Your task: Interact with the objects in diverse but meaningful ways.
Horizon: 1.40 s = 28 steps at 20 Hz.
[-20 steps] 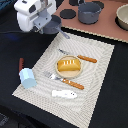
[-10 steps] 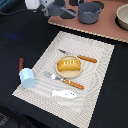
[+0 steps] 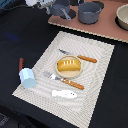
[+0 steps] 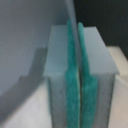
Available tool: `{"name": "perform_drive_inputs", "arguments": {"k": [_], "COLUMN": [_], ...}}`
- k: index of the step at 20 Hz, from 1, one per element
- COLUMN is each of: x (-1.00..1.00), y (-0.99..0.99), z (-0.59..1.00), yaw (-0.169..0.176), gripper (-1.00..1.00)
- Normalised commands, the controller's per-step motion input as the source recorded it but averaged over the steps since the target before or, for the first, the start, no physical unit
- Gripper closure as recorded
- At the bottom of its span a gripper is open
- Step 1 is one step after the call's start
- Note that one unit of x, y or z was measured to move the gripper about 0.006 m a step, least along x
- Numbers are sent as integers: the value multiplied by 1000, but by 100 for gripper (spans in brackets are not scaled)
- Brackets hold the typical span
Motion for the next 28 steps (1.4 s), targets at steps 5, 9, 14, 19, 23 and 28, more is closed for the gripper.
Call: {"name": "perform_drive_inputs", "arguments": {"k": [5,9,14,19,23,28], "x": [7,58,149,215,299,327], "y": [659,610,334,191,326,450], "z": [6,0,-20,-107,-94,-82], "yaw": [-60,-47,-18,-11,-7,-3], "gripper": [100,100,100,100,100,100]}}
